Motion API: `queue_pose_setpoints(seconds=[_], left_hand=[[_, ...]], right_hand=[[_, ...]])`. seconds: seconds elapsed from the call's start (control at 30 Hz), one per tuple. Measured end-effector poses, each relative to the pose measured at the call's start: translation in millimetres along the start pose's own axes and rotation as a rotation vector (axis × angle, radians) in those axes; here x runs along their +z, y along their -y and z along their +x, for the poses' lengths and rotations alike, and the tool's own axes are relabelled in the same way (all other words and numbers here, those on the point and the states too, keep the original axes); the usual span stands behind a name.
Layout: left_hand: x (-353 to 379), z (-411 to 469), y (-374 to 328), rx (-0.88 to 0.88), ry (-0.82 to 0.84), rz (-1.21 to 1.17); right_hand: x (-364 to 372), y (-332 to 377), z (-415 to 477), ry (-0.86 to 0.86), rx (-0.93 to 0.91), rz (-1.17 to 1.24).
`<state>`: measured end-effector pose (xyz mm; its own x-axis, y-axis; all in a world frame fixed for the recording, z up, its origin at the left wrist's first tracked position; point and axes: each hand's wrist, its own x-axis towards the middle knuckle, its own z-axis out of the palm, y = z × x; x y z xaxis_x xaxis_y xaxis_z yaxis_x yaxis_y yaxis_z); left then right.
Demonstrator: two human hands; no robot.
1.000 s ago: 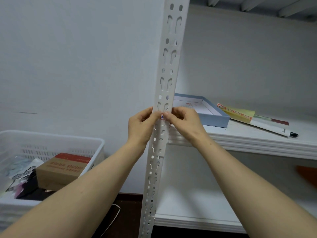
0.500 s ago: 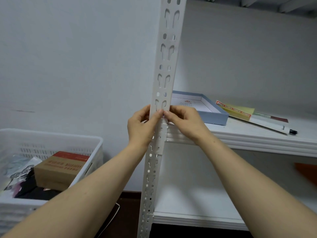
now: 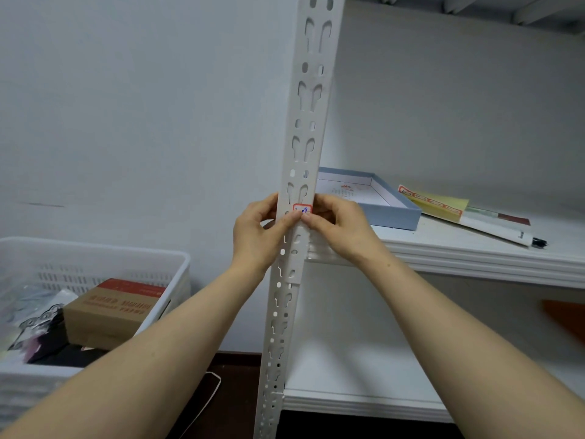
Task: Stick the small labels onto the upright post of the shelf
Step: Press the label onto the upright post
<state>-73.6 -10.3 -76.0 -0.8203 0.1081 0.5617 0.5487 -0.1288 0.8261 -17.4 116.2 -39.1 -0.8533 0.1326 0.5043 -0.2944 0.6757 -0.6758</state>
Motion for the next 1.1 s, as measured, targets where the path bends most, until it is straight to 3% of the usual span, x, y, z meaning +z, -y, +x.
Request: queue_pose_setpoints(seconds=[0.13, 0.27, 0.43, 0.57, 0.73, 0.93, 1.1], left_hand=[[0.5, -0.9, 0.0, 0.054, 0.015, 0.113], [-0.5, -5.2, 0.4, 0.042, 0.029, 0.078], [-2.6, -2.9, -1.3, 0.031, 0.043, 0.069], [-7.7, -1.0, -3.6, -0.037, 0.09, -0.063], [-4.4, 1.4, -6.2, -0.109, 0.051, -0.183], [-3.8, 0.7, -11.4, -0.129, 0.064, -0.229], [-1.6, 3.1, -10.7, -0.136, 0.037, -0.204]], right_hand=[[4.7, 1.8, -0.5, -0.024, 0.018, -0.087], [-3.6, 5.1, -2.7, 0.061, 0.026, 0.009], [1.1, 3.6, -0.2, -0.003, 0.018, -0.031], [-10.4, 9.7, -2.8, 0.1, 0.051, 0.133], [-1.7, 5.9, 0.8, -0.019, 0.037, 0.098], [-6.2, 9.1, 2.7, 0.005, 0.093, 0.211], [3.2, 3.4, 5.8, -0.08, 0.048, 0.012]])
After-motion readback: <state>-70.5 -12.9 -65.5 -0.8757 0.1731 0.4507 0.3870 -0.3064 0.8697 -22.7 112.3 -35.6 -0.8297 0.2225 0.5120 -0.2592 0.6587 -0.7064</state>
